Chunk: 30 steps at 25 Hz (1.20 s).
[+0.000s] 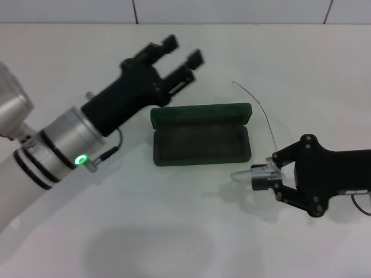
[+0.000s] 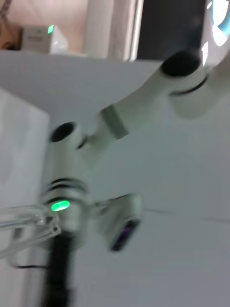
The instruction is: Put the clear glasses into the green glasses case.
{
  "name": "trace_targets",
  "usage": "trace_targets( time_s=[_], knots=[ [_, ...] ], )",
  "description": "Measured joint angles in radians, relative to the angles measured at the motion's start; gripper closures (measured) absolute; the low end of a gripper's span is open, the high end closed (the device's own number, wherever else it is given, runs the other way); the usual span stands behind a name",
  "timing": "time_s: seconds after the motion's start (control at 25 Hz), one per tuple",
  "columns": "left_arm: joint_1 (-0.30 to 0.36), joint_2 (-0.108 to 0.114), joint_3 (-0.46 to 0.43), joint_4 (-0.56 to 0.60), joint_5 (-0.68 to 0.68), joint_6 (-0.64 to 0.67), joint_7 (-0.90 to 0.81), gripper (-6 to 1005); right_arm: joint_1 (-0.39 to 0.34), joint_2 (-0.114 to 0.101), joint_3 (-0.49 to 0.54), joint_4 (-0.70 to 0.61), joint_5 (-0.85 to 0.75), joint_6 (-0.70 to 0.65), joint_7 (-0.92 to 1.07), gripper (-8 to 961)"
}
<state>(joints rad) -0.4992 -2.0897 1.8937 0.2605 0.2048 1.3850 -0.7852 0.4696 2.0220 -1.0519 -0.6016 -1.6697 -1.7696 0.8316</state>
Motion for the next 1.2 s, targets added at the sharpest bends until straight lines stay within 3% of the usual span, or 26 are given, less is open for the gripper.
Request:
trace_targets(
  time_s=[0.2, 0.4, 0.8, 1.2],
  knots=[
    [-0.014, 0.004, -0.012, -0.088, -0.021, -0.028, -0.002, 299, -0.005, -0.004, 0.001, -0.006, 0.062, -0.135, -0.085, 830],
    [-0.039, 0.001, -0.002, -0.092, -0.005, -0.153, -0.001, 299, 0.01, -0.005, -0.001, -0.008, 0.126, -0.224, -0.138, 830],
    [-0.066, -0.004, 0.003, 0.051, 0.152, -0.156, -0.03, 300, 0.06, 0.004, -0.104, 0.009, 0.128, -0.149, -0.117, 830],
    [-0.061, -0.004, 0.002, 0.068, 0.159, -0.083, -0.027, 300, 0.074, 0.005, -0.108, 0.032, 0.138, -0.088, -0.037, 830]
  ],
)
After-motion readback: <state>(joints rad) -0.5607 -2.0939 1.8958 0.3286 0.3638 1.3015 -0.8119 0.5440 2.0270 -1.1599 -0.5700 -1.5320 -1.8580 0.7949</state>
